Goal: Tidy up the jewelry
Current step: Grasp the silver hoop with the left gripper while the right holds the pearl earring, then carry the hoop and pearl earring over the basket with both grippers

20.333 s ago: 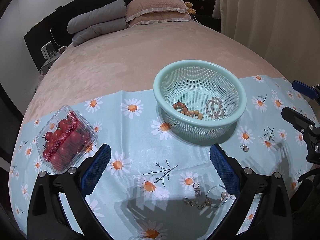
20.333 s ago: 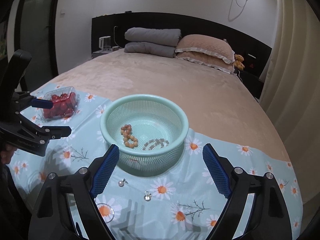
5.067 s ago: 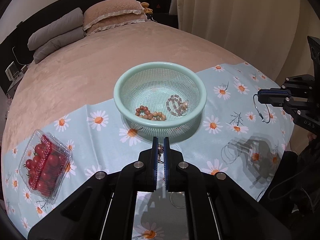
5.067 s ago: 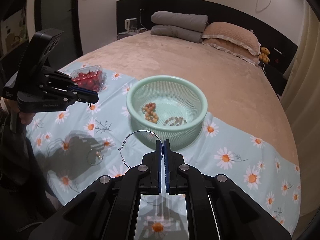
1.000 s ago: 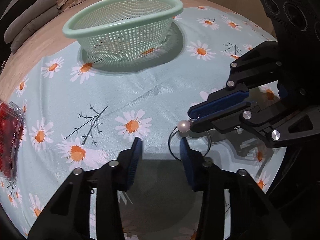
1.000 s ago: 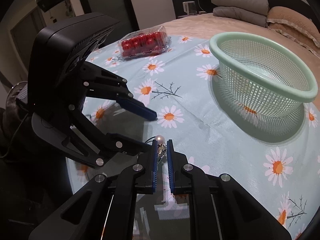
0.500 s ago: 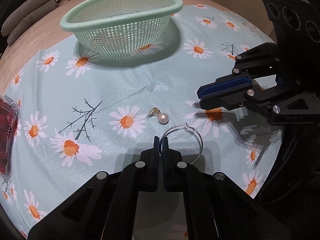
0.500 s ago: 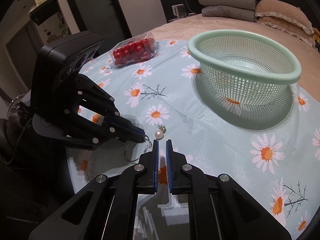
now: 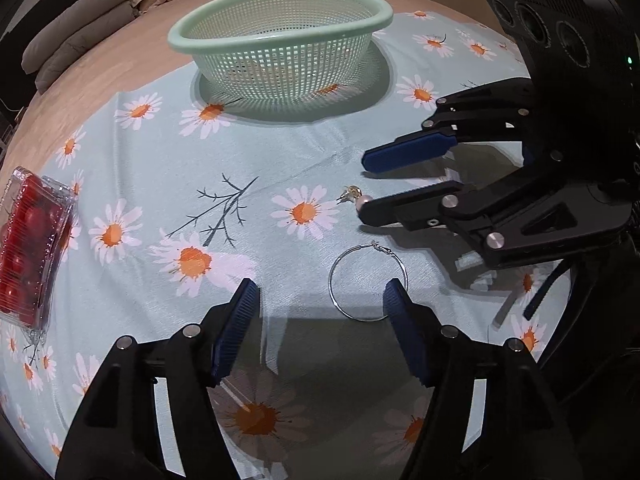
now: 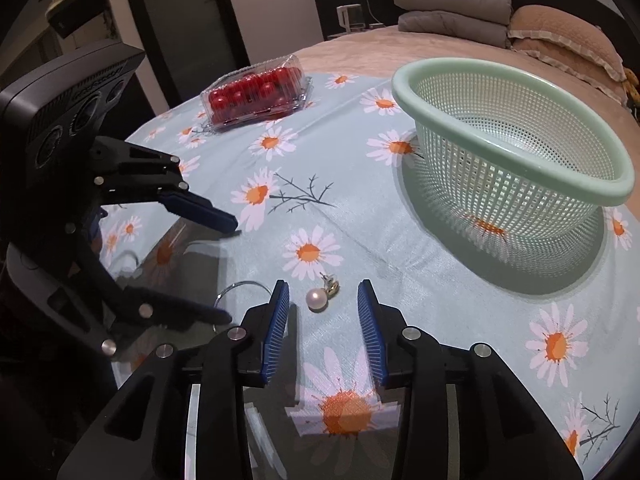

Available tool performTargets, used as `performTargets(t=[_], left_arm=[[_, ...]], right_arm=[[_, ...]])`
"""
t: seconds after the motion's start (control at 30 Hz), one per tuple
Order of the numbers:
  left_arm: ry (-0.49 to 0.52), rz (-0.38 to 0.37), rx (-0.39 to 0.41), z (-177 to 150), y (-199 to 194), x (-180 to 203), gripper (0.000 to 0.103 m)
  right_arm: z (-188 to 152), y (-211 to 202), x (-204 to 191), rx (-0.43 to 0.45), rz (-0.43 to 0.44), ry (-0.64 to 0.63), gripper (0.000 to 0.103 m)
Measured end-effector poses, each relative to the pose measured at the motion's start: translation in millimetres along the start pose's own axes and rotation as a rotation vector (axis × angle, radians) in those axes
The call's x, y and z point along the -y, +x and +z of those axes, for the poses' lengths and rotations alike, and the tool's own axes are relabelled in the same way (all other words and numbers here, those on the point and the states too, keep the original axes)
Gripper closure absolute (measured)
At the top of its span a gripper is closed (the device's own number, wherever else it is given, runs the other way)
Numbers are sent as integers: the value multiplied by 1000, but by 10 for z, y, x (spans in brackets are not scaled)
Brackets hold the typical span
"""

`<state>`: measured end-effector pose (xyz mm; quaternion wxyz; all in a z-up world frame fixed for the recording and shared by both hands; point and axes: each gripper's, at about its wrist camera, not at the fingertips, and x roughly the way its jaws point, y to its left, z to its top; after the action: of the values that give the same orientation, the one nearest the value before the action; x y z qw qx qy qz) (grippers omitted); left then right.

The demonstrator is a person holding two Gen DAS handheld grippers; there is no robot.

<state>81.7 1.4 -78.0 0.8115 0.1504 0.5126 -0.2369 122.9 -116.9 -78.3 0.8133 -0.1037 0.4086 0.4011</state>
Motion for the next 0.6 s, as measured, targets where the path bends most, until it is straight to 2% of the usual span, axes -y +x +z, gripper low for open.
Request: performTargets(t=[0.07, 0.1, 0.13, 0.17, 0.2, 0.27, 0.4, 0.6], left_arm=[[32, 21, -12, 10, 85, 64, 36], [33, 19, -11, 23, 106, 80, 40], [26, 5, -9, 45, 121, 86, 56], [18, -5, -6, 59, 107, 73, 68], [2, -25, -13, 74, 101, 39, 102], [-22, -55, -21, 78, 99, -9, 100], [-29, -57, -12, 52, 50, 1, 100], [-37, -43, 8, 31, -75, -8, 100]], right_arm=[[0, 105, -56, -31, -35, -28, 69], [-19, 136, -95, -38, -53, -54, 72], [-34, 137, -114, -39, -43, -66, 77], [-38, 128, -114, -43, -27, -65, 87], [-46, 112, -109, -48, -27, -66, 89], [-66, 70, -89, -58, -24, -71, 92], [-163, -101, -46, -59, -7, -75, 92], [-299, -471, 85, -37, -49, -58, 92]])
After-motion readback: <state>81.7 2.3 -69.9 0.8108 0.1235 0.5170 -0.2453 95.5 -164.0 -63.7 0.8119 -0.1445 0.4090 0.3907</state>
